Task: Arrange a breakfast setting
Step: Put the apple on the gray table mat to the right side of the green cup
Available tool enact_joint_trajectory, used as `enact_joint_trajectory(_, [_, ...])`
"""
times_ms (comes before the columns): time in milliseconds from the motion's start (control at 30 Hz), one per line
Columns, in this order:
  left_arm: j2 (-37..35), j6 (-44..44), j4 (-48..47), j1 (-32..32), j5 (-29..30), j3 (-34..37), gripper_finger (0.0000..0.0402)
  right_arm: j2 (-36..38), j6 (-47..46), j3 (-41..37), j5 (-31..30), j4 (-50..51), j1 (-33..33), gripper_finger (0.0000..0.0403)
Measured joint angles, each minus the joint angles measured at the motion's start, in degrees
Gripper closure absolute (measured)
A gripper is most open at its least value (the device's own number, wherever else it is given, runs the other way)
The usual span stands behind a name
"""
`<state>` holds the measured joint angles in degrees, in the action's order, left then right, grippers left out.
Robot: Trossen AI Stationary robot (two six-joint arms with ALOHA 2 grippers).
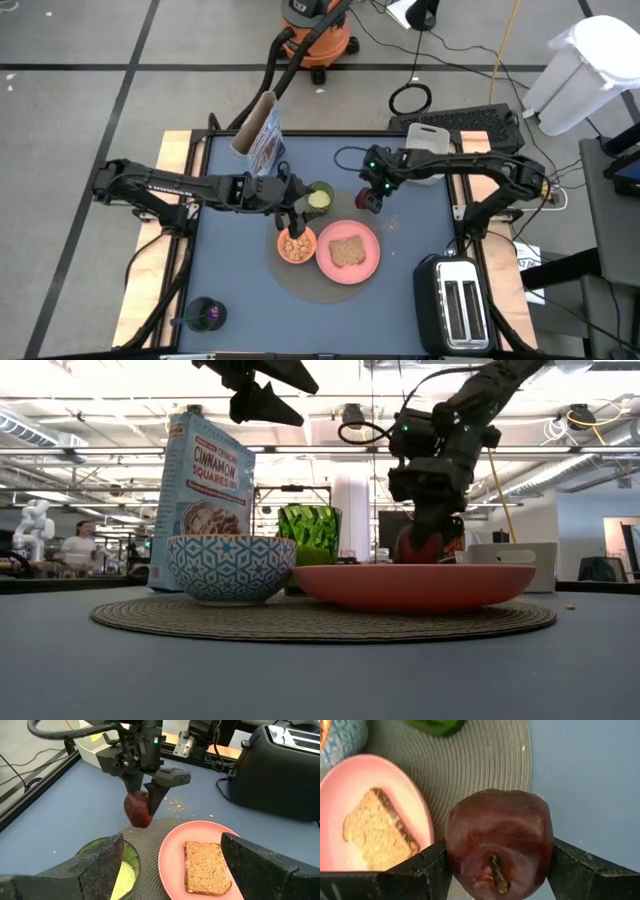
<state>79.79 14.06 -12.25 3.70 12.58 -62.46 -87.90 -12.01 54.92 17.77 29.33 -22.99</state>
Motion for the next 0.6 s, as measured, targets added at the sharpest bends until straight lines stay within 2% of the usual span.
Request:
enact_joint_trajectory(233, [0.00,0.02,0.05,0.00,0.00,0.00,0.0064,0.07,2.65,9.31,-9.07,14.57,2.21,0.0149])
enact_joint_trajectory(433, [0.00,-0.07,0.05,0.00,0.00,0.00,0.0064,-1.25,4.15,15.28,-13.60,20.72,4.26,0.0149])
enact_joint_trajectory(600, [0.00,-0.08,0.04,0.00,0.00,0.00,0.0064,-6.75,4.37,18.74,-14.86,24.01,5.82,0.0149])
